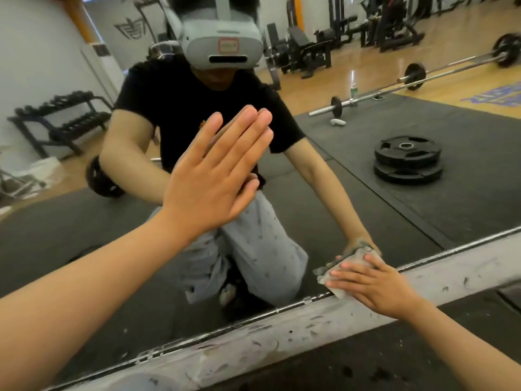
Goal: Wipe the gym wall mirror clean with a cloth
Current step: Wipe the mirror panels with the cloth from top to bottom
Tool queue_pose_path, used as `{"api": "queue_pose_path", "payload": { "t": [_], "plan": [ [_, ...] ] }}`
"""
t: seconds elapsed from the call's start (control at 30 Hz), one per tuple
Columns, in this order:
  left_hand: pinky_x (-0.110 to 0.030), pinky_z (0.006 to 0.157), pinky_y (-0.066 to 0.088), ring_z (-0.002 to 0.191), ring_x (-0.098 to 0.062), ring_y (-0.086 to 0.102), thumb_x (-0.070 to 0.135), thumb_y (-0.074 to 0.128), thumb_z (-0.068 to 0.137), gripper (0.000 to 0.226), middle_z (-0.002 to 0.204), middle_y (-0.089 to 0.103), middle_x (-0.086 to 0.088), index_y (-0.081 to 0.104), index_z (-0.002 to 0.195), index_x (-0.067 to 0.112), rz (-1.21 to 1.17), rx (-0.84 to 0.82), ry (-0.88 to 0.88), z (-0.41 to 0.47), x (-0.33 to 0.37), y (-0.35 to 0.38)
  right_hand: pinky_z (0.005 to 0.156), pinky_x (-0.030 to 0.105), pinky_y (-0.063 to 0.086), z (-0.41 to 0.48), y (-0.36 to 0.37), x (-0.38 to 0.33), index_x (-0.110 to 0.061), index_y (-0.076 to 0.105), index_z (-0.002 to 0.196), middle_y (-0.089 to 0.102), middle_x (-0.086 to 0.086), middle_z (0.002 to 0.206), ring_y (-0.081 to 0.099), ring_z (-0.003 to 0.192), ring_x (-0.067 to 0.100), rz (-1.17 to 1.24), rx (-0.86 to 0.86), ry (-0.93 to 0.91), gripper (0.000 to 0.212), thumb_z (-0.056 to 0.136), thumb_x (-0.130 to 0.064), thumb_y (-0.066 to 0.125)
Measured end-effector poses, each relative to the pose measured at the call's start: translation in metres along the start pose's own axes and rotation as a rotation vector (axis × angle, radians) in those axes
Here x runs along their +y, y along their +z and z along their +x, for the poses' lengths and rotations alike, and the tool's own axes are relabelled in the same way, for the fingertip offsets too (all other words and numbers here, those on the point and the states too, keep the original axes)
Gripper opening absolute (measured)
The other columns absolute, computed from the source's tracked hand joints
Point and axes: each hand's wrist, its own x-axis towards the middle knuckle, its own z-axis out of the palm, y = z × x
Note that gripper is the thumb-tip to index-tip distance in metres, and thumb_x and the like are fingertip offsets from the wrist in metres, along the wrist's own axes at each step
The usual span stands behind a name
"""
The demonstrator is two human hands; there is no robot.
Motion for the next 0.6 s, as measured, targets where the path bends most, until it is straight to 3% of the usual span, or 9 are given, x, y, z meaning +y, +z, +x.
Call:
{"api": "queue_pose_path", "payload": {
  "t": [0.27, 0.47, 0.6],
  "plan": [
    [-0.047, 0.123, 0.016, 0.151, -0.028, 0.021, 0.033, 0.037, 0.102, 0.063, 0.163, 0.022, -0.013, 0.023, 0.156, 0.003, 0.027, -0.013, 0.015, 0.000, -0.001, 0.002, 0.122, 0.041, 0.002, 0.073, -0.054, 0.016, -0.041, 0.021, 0.155, 0.010, -0.014, 0.165, 0.010, 0.152, 0.011, 0.003, 0.422, 0.252, 0.050, 0.106, -0.039, 0.031],
    [-0.046, 0.124, 0.012, 0.151, -0.027, 0.020, 0.033, 0.036, 0.101, 0.062, 0.163, 0.022, -0.014, 0.025, 0.155, 0.003, 0.041, -0.044, 0.038, 0.003, -0.005, -0.002, 0.123, 0.040, -0.003, 0.111, -0.109, 0.041, -0.041, 0.019, 0.155, 0.005, -0.013, 0.166, 0.006, 0.153, 0.012, -0.072, 0.478, 0.202, 0.048, 0.107, -0.041, 0.026],
    [-0.043, 0.120, 0.019, 0.147, -0.025, 0.028, 0.035, 0.038, 0.097, 0.061, 0.158, 0.034, -0.012, 0.037, 0.151, 0.005, -0.095, -0.022, 0.029, 0.009, -0.010, -0.014, 0.122, 0.042, -0.002, 0.159, -0.180, 0.082, -0.039, 0.018, 0.155, 0.005, -0.009, 0.166, 0.003, 0.153, 0.015, -0.149, 0.513, 0.171, 0.048, 0.107, -0.043, 0.025]
  ]
}}
